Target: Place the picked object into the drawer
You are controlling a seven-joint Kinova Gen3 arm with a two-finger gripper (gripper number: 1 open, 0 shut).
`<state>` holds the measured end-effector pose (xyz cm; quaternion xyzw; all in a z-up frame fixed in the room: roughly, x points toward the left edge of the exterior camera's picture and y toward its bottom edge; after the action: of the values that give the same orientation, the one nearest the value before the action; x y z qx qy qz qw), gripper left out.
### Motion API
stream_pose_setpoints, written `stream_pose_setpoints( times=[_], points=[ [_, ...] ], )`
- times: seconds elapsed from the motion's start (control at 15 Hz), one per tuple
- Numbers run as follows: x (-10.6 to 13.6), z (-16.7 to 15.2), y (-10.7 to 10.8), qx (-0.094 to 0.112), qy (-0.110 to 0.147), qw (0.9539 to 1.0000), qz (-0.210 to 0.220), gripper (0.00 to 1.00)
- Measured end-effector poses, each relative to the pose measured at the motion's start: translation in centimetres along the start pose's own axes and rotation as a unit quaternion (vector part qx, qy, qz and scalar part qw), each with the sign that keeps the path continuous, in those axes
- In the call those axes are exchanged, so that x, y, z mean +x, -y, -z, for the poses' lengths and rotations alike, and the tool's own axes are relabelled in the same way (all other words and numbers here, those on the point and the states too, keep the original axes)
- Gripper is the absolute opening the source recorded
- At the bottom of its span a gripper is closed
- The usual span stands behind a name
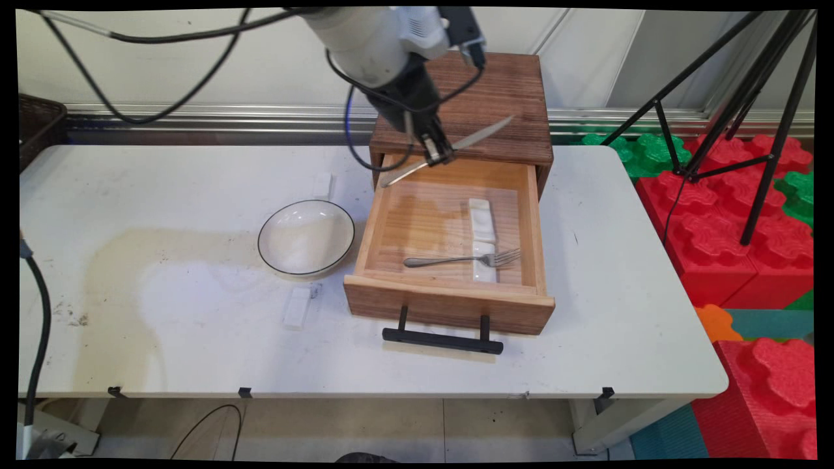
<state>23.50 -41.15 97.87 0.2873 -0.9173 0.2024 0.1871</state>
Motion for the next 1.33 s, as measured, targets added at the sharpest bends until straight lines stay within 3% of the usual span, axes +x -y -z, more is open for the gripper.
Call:
stream_pose_setpoints(
  times=[0.47, 1.0, 1.33],
  points=[
    [1.8, -5.7, -0.5, -0.018, 0.006, 0.9998, -0.006, 0.0],
    [1.1, -11.4, -0.4, -0.034, 0.021, 0.9991, -0.017, 0.0],
    [0.8, -13.0, -0.4, -0.041, 0.023, 0.9987, -0.019, 0.0]
  ],
)
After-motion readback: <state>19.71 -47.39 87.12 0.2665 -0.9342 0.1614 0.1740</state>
